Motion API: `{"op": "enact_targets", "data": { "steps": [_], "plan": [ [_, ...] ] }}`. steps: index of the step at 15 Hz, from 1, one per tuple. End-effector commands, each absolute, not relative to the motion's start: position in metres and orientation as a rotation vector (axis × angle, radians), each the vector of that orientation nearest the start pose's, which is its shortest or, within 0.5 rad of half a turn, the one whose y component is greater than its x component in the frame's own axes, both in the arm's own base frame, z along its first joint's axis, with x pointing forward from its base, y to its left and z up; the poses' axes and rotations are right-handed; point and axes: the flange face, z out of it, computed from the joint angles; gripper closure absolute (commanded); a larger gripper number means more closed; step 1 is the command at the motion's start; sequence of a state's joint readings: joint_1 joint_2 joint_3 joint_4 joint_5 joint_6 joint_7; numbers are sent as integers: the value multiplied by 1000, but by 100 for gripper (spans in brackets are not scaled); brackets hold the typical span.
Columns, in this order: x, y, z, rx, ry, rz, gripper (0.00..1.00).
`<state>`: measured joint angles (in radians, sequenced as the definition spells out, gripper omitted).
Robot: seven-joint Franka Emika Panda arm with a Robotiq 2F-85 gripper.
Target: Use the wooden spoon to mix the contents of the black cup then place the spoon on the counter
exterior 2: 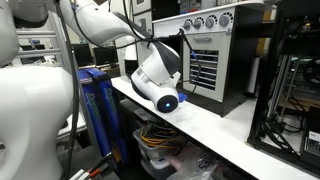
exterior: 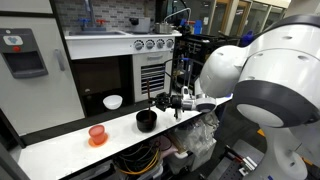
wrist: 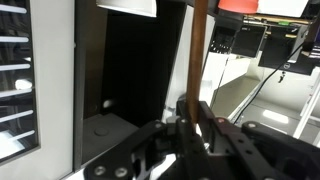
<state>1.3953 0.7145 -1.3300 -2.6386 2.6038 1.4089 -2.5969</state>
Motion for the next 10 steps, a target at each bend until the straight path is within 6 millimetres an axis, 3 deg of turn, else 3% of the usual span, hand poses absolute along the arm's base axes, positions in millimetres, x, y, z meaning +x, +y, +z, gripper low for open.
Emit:
{"op": "enact_targets", "data": {
  "steps": [1, 10],
  "plan": [
    [454, 51, 228, -1671, -928, -1853, 96],
    [447, 83, 206, -1539, -850, -1798, 96]
  ]
}}
